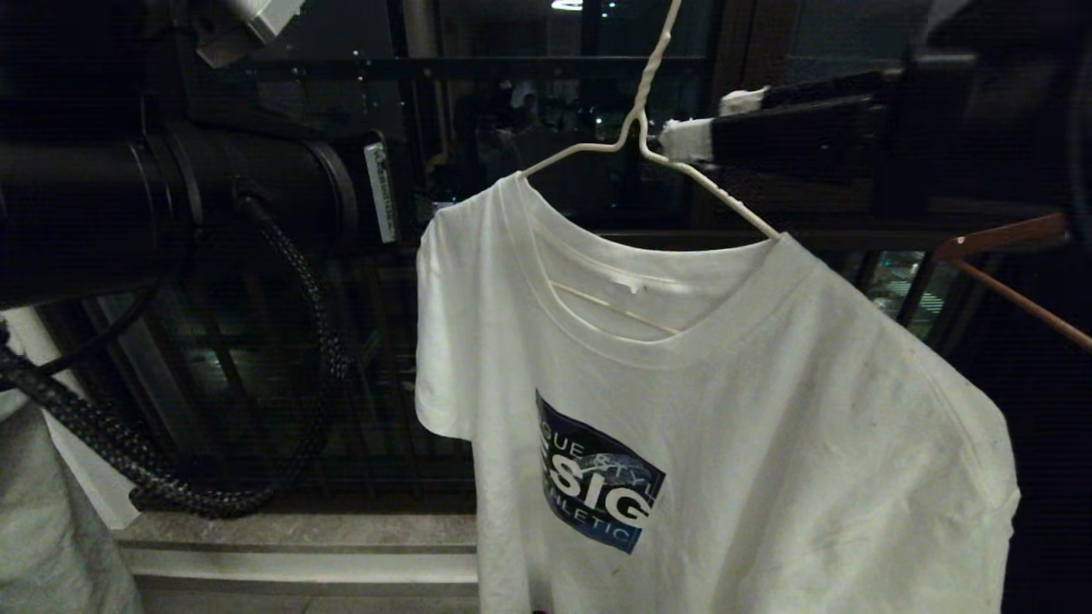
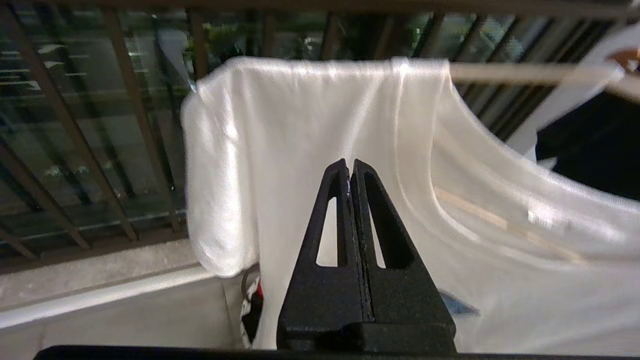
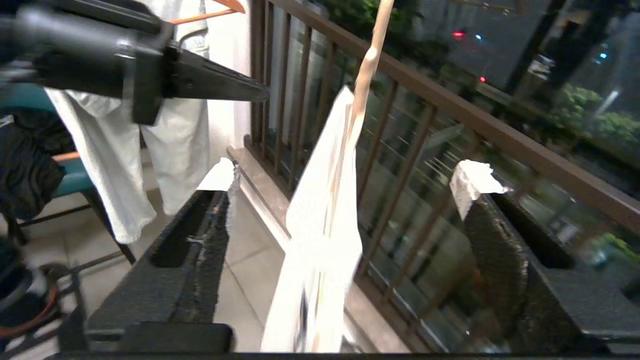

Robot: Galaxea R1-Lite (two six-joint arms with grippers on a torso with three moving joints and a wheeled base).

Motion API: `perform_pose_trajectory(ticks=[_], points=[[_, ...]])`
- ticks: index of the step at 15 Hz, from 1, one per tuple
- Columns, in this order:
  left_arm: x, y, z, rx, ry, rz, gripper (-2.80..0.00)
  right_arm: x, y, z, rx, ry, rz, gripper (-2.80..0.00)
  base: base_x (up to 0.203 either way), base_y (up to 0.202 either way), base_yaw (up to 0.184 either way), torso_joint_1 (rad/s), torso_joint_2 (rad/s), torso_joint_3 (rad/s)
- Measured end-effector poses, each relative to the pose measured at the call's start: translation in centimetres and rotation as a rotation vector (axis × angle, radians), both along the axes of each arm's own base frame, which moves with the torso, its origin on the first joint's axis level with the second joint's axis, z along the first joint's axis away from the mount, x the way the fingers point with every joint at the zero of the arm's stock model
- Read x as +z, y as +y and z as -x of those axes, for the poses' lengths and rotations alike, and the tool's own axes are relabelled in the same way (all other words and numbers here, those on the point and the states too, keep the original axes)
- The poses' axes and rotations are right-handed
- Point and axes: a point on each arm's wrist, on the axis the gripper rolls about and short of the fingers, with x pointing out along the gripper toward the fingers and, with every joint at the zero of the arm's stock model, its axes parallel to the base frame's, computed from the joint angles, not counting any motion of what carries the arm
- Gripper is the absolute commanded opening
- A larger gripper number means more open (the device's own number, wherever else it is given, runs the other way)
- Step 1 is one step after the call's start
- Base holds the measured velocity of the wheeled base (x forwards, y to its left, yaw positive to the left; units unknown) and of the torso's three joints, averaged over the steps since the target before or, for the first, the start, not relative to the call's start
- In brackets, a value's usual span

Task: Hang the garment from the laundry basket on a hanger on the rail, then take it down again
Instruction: Take the clothes off the clothes rack

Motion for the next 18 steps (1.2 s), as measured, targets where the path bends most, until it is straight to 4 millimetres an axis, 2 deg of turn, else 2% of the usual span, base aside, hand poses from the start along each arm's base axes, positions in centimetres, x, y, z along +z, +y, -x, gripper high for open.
perform_pose_trajectory(ticks=[1,2,6,8,13,18], points=[[-0.4,0.1,0.2,-0.005,0.009,-0.007,-2.8,0.3,-1.0,1.3,-0.01,0.004,0.003,-0.68,0.0,0.0,0.0,0.0,0.0,0.0],[-0.7,0.0,0.4,-0.022,0.018,-0.012,-2.8,0.5,-2.0,2.4,-0.025,0.009,0.006,-2.8,0.0,0.0,0.0,0.0,0.0,0.0],[-1.2,1.0,2.0,-0.137,0.071,-0.018,-2.8,0.7,-5.4,6.5,-0.083,0.063,0.033,-2.8,0.0,0.0,0.0,0.0,0.0,0.0],[-2.0,1.9,3.3,-0.194,0.11,-0.006,-2.8,0.5,-6.5,7.7,-0.151,0.121,0.015,-2.8,0.0,0.0,0.0,0.0,0.0,0.0],[-3.4,4.8,4.6,-0.129,0.135,0.01,-2.8,0.0,-8.3,8.8,-0.292,0.225,-0.017,-2.8,0.0,0.0,0.0,0.0,0.0,0.0],[-2.9,6.4,6.4,-0.118,0.089,0.031,-2.8,-0.6,-9.7,9.6,-0.388,0.3,-0.017,-2.8,0.0,0.0,0.0,0.0,0.0,0.0]])
